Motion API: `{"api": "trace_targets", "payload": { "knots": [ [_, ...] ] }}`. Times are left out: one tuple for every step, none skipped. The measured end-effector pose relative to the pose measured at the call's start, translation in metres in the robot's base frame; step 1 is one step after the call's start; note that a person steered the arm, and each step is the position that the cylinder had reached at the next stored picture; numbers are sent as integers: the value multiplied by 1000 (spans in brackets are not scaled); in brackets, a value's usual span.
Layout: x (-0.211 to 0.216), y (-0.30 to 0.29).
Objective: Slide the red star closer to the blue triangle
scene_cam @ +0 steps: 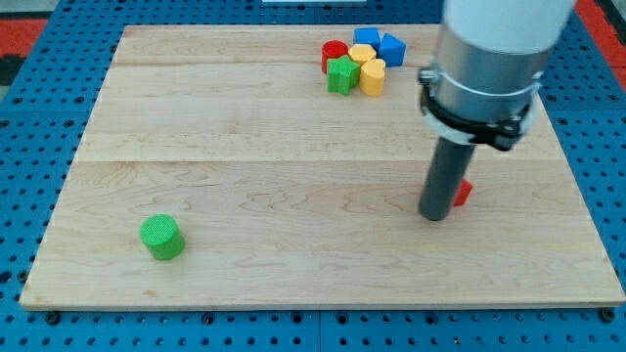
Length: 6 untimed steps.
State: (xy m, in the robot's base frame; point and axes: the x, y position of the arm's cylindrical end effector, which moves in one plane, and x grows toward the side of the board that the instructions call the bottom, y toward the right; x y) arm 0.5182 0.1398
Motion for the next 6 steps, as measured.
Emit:
{"api": "trace_targets", "payload": {
  "knots": [
    [-7,33],
    [-53,35],
    [-126,31],
    [-182,30],
    [-218,28],
    [-233,33]
  ]
}}
